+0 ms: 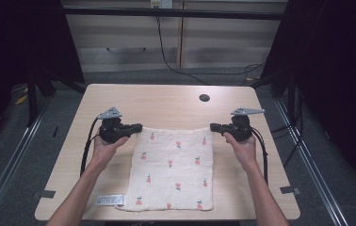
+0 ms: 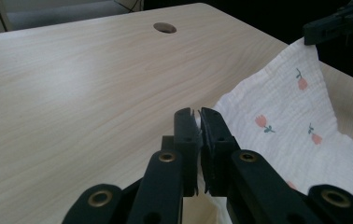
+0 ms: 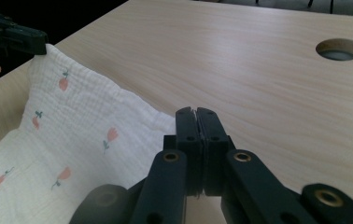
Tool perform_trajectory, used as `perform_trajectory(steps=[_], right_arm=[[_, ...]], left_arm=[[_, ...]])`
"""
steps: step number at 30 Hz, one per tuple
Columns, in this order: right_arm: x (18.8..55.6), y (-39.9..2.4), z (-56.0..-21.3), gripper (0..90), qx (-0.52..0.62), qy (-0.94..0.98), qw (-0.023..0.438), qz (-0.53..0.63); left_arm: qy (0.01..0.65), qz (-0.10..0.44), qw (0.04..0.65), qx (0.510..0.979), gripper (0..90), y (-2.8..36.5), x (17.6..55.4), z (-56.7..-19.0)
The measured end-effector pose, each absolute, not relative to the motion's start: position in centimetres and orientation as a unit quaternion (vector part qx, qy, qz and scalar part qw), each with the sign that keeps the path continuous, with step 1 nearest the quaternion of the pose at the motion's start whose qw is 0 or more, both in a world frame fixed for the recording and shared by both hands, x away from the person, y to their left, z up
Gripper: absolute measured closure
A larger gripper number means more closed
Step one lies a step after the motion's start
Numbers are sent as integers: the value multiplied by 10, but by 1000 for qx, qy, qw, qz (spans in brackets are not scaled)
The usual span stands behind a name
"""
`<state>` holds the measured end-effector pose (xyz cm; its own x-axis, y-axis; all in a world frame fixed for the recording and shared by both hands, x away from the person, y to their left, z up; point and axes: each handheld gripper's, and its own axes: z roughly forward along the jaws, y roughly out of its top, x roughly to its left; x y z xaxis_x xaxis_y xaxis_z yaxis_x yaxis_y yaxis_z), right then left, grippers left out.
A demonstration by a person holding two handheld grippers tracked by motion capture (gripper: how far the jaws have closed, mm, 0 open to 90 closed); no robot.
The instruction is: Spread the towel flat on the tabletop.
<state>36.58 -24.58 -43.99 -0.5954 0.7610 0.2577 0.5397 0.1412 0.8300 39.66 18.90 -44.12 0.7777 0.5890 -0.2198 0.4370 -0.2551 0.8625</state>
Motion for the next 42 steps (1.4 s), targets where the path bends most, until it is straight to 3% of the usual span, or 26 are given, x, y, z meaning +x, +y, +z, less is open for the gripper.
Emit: perform_trajectory(steps=[17,31,42], right_arm=[[371,-249,-401,889,420,742,142,504],[377,-257,-348,890,397,730,176,528],[360,-265,-386,891,400,741,151,518]], left_arm=[[305,98,529,786,862,178,403,-397],[274,121,543,785,861,157,399,-364],[298,106,537,782,860,183,398,-402]])
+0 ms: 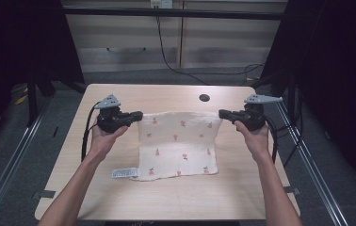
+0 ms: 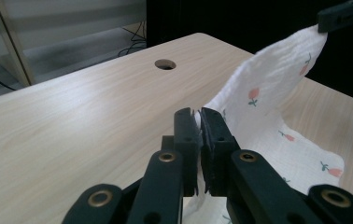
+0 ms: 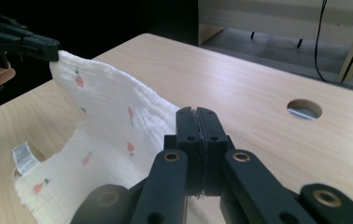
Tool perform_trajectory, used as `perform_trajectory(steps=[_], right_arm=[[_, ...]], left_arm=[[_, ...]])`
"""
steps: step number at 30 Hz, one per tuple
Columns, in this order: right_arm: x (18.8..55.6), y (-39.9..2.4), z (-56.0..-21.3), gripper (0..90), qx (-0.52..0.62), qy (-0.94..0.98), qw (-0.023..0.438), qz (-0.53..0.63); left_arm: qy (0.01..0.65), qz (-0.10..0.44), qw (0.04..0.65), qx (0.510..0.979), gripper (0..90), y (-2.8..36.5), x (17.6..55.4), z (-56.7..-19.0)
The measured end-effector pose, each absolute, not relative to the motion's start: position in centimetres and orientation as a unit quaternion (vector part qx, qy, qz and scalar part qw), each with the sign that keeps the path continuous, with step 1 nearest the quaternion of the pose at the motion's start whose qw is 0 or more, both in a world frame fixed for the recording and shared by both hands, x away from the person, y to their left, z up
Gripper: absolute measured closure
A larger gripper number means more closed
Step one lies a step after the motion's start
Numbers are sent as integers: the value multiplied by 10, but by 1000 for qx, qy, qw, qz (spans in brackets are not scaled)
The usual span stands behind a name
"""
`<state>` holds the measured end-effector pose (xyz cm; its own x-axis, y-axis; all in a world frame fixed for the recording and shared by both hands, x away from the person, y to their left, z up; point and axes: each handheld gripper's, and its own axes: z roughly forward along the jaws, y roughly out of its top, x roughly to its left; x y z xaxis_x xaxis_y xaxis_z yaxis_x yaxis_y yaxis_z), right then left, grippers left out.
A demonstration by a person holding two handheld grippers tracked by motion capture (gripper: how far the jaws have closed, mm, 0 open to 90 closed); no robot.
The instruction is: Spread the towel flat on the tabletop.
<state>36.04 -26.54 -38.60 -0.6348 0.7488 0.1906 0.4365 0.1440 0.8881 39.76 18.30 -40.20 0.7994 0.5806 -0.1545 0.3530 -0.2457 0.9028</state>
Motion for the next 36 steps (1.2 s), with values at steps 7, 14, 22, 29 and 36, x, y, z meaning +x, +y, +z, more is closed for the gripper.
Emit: perform_trajectory(steps=[7,14,22,29,36], right_arm=[[345,-267,-407,891,399,746,135,516],[331,-266,-418,891,396,751,128,512],[311,-264,-434,890,396,764,117,496],[302,-270,-448,890,407,773,108,474],[292,-270,-465,889,410,788,92,450]], left_arm=[[304,101,537,780,860,193,382,-412],[278,100,540,788,860,189,358,-412],[259,88,524,806,858,182,335,-425],[246,79,498,828,857,185,317,-440],[223,61,476,848,855,183,294,-460]])
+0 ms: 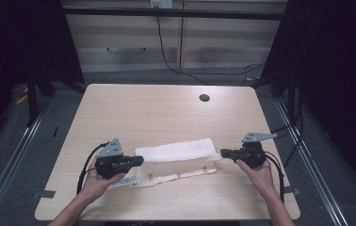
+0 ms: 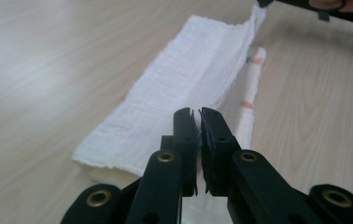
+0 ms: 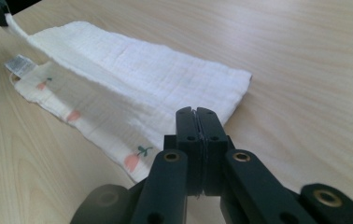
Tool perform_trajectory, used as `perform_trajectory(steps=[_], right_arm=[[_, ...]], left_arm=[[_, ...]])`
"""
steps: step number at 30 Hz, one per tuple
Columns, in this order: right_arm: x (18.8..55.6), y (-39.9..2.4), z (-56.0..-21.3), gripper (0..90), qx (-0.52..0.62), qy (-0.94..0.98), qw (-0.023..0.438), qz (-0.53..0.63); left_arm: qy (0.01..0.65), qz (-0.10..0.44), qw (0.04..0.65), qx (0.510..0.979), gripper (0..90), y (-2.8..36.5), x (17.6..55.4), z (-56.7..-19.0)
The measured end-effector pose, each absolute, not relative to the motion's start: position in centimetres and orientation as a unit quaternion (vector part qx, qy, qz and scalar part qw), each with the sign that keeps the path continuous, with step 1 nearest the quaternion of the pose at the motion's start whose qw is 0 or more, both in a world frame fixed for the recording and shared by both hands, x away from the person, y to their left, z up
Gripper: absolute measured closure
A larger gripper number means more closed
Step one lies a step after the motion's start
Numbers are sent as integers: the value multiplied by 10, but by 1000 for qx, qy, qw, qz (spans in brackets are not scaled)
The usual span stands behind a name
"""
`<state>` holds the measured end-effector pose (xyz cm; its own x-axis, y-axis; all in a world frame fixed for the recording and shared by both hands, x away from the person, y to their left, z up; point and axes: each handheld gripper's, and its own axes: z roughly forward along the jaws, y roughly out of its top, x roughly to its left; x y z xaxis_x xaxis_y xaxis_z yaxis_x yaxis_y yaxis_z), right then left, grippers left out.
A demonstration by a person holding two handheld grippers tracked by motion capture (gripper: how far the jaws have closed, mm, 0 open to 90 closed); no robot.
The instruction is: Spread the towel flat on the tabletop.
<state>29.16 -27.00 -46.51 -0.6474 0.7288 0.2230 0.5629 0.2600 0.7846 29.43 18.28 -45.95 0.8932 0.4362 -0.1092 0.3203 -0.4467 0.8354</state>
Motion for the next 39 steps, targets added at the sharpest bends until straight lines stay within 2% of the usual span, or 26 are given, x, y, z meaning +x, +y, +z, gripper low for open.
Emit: perform_trajectory(steps=[11,16,20,29,33,39], right_arm=[[285,-267,-477,885,415,794,80,437],[283,-265,-482,878,418,799,79,424],[283,-265,-484,872,421,801,78,418],[283,-263,-474,754,423,788,77,440],[294,-262,-470,720,428,783,83,444],[326,-246,-469,750,420,791,86,437]], left_arm=[[223,36,438,870,849,176,291,-488],[223,25,439,870,828,176,288,-489],[223,14,449,865,774,179,286,-487],[243,39,473,846,749,191,295,-474],[274,40,463,842,750,187,316,-480],[292,57,463,835,752,181,341,-479]])
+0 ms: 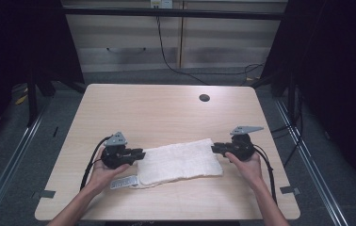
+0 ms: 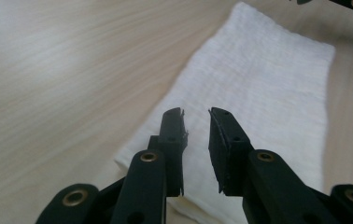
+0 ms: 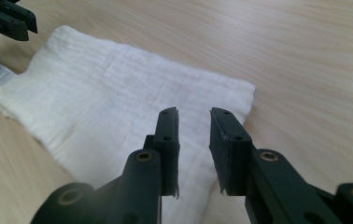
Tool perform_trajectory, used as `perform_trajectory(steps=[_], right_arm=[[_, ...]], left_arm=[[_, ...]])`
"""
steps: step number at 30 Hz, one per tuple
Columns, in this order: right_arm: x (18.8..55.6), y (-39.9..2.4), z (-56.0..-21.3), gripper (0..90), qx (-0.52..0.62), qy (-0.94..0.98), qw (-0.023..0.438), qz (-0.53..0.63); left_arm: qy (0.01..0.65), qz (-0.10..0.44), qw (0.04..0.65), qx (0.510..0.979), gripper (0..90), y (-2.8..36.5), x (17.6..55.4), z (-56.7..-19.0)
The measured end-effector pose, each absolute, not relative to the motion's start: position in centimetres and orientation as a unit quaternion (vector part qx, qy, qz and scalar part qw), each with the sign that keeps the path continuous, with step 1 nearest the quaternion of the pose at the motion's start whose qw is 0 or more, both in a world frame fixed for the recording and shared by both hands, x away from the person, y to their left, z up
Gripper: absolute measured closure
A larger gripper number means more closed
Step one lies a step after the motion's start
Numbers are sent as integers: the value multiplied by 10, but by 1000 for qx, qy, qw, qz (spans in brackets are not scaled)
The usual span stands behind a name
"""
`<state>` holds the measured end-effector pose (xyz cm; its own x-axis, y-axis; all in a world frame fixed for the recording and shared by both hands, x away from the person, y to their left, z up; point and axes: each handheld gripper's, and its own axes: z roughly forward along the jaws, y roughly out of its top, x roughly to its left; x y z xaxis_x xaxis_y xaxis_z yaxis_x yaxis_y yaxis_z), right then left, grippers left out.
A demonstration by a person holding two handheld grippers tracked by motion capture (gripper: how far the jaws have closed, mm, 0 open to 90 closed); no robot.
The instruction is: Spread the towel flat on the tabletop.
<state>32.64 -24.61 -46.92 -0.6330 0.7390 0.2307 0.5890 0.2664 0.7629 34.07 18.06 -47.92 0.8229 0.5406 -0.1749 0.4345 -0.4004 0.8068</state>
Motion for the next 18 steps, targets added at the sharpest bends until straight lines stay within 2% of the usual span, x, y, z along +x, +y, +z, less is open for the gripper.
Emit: perform_trajectory(steps=[9,13,18], right_arm=[[372,-221,-493,808,426,799,76,417],[371,-221,-504,792,426,814,83,386],[360,-223,-502,793,424,821,72,375]], left_arm=[[318,64,416,850,748,173,355,-505],[321,62,418,848,745,181,358,-507],[317,74,422,846,740,182,358,-509]])
